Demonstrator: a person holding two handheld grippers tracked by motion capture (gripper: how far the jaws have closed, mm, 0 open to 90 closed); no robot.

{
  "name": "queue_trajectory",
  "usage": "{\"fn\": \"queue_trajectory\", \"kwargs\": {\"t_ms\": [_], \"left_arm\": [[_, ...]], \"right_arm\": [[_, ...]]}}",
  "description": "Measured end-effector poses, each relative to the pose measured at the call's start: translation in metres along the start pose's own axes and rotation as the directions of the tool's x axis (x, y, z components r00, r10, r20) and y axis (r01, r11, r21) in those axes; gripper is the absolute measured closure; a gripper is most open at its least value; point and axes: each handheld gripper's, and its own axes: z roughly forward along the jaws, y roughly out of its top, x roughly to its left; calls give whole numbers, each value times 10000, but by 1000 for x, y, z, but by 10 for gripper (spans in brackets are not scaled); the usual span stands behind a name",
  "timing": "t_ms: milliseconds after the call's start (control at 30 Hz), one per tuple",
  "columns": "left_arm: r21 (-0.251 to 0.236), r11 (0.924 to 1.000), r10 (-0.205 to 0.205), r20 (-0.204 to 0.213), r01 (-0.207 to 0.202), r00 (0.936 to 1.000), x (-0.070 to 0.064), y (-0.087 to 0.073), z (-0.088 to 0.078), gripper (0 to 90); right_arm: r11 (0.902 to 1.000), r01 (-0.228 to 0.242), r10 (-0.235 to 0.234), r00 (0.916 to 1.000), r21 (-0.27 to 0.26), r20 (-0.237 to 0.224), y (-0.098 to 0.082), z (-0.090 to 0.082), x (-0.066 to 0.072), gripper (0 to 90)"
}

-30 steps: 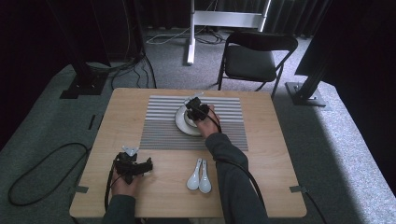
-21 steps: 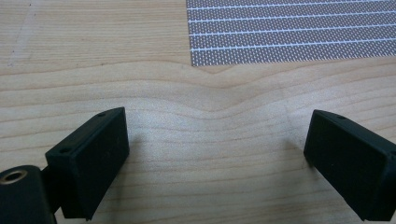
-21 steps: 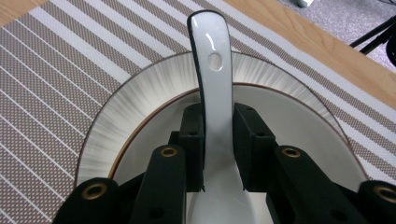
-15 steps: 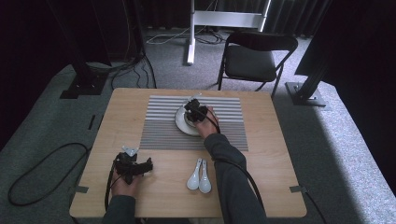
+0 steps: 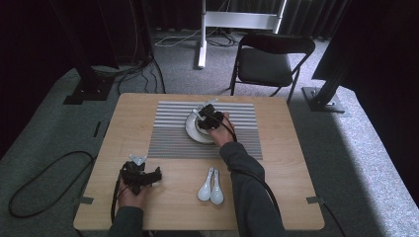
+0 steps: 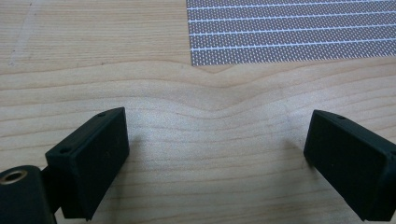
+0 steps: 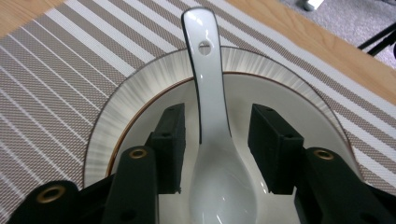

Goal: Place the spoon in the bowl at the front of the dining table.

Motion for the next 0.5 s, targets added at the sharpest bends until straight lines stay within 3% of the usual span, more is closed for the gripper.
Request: {"fn": "queue_trajectory", "kwargs": {"t_ms": [133,300,500], "left_arm": [[-3,10000,-27,-4,27,10000,0,0,0,70],[-3,10000,-34,-8,34,10000,0,0,0,70],[13,10000,-26,-3,26,10000,0,0,0,70]], "right_arm": [[9994,104,-106,9999,-344,-72,-2,-13,-4,536],[9968,-183,166,9996,-776,-216,-2,-26,-10,528],[9939,-502,462,9980,-979,-434,-3,-27,-12,525]]}}
